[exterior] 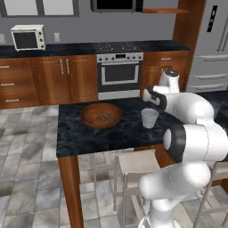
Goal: There are four ice cubes in the ice bowl. Place two ice cubes in each glass of water.
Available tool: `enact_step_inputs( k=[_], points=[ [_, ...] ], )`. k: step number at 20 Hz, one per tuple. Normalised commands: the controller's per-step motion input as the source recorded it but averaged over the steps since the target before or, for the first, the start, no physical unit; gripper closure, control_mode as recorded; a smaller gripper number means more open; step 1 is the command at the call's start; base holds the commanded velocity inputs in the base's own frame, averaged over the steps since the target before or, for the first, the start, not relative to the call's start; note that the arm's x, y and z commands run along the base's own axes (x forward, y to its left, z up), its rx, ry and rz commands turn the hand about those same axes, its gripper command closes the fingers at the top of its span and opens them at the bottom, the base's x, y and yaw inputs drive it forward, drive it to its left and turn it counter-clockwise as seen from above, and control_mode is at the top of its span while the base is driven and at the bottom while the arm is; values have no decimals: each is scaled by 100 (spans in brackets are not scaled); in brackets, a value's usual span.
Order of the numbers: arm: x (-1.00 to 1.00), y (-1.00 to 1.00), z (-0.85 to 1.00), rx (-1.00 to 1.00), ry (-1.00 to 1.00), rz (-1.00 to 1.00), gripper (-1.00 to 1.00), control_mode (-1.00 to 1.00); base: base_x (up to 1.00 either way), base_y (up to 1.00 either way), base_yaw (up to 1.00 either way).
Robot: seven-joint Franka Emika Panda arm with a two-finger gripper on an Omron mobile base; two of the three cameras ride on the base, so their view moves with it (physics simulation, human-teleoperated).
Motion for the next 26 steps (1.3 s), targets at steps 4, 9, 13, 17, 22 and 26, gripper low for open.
enact_step_inputs(
  k=[4, 9, 13, 17, 22, 26],
  points=[
    [52, 0, -12, 0, 9, 0, 100, -100, 0, 0, 0],
    [31, -15, -25, 0, 10, 0, 100, -100, 0, 0, 0],
    [20, -18, -43, 0, 10, 0, 100, -100, 0, 0, 0],
    [25, -3, -31, 0, 7, 0, 100, -100, 0, 0, 0],
    [39, 0, -17, 0, 4, 0, 100, -100, 0, 0, 0],
    [28, -3, -23, 0, 5, 0, 100, -100, 0, 0, 0]
  ],
)
